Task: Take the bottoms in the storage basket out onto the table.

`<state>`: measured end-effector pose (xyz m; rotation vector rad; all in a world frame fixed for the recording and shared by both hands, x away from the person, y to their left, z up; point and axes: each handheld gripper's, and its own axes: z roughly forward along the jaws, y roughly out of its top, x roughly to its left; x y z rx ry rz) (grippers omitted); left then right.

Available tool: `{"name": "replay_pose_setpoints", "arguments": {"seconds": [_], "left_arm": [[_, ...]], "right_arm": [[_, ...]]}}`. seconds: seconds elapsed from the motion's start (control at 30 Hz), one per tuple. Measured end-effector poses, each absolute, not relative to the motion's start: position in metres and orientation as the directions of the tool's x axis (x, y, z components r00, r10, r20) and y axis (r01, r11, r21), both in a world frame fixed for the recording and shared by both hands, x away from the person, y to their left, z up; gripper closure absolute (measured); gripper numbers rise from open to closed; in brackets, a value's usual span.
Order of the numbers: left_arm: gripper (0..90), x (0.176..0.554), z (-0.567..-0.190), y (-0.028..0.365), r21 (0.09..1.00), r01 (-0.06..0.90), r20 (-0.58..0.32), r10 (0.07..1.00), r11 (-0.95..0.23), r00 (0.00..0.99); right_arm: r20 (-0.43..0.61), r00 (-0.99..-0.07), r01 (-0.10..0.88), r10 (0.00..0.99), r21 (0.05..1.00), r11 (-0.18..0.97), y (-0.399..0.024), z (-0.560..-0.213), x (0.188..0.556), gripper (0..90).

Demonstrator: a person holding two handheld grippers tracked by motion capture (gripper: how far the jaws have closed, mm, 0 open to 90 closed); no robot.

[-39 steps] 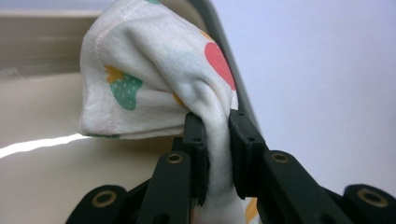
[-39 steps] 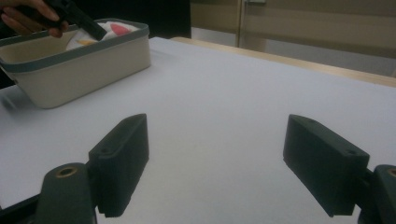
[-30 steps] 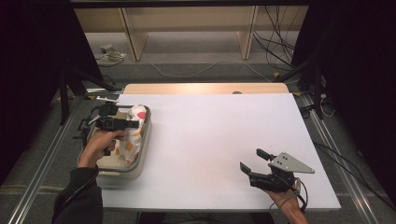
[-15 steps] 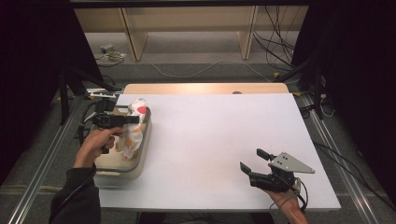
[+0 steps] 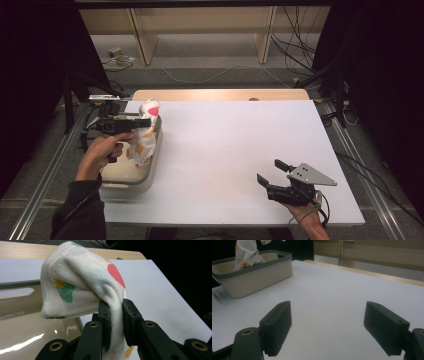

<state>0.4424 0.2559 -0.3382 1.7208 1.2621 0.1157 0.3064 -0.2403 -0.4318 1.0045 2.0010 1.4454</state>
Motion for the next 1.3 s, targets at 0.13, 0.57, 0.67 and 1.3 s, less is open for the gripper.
{"name": "replay_pose_setpoints", "arguments": {"seconds": [0.13, 0.57, 0.67, 1.3], "left_arm": [[78.0, 0.44, -0.334, 0.252, 0.736, 0.677, -0.439, 0.765, 0.005, 0.472], [78.0, 0.433, -0.323, 0.238, 0.767, 0.641, -0.47, 0.703, 0.026, 0.533], [78.0, 0.433, -0.324, 0.235, 0.764, 0.644, -0.486, 0.686, 0.032, 0.542], [77.9, 0.429, -0.325, 0.202, 0.776, 0.63, -0.485, 0.625, -0.015, 0.612]], "right_arm": [[0.042, -0.621, 0.285, 0.783, 0.942, 0.176, -0.24, -0.432, 0.306, 23.1], [0.043, -0.621, 0.285, 0.783, 0.943, 0.174, -0.24, -0.432, 0.306, 23.1], [0.045, -0.62, 0.287, 0.783, 0.942, 0.173, -0.24, -0.432, 0.306, 23.1], [0.047, -0.62, 0.288, 0.783, 0.942, 0.172, -0.24, -0.432, 0.306, 23.0]]}}
